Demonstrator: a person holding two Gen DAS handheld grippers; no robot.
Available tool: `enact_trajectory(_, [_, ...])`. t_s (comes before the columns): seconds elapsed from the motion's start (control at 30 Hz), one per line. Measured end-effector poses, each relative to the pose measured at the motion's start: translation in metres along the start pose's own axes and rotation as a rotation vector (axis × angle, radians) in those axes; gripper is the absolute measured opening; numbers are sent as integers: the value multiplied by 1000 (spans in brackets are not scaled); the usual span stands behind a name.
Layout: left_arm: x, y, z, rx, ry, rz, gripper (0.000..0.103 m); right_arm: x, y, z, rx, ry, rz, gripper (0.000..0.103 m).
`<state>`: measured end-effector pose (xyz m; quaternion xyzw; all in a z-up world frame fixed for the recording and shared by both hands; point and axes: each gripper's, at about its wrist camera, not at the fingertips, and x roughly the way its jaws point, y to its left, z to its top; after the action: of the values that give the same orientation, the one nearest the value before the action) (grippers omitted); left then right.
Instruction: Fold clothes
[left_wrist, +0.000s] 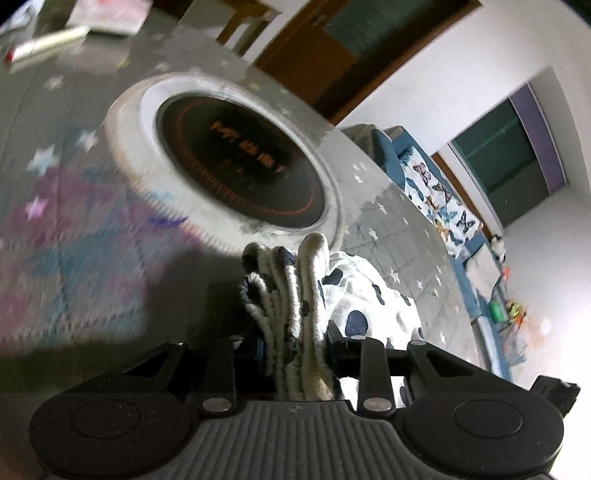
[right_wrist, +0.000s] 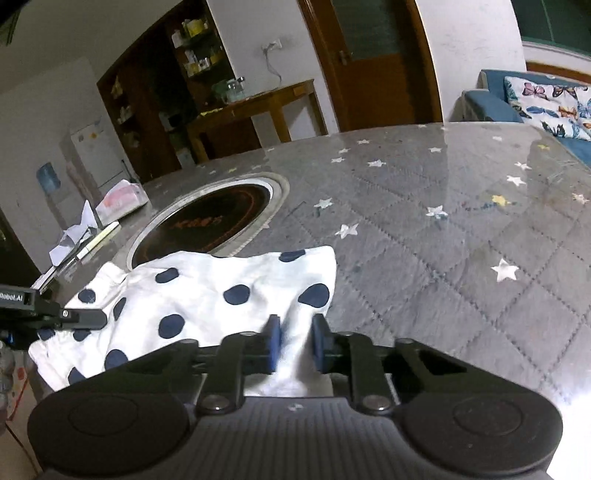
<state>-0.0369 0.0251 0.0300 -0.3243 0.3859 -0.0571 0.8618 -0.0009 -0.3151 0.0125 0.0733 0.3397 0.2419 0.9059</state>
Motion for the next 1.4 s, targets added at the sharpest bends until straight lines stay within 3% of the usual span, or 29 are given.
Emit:
enact_trajectory(0.27, [16, -56, 19, 186, -11, -15, 32, -25, -12, 14, 30, -97, -37, 6])
enact_trajectory(0.63, [74, -135, 25, 345, 19, -38, 32, -50, -65, 57, 31, -199, -188, 6])
enact_trajectory(1.17, [156, -204, 24, 473, 59, -18, 32, -28, -142, 90, 65, -198, -335, 6])
enact_trajectory(1.4, [178, -214, 20, 508, 84, 4, 32, -12, -160, 92, 69, -176, -371, 6])
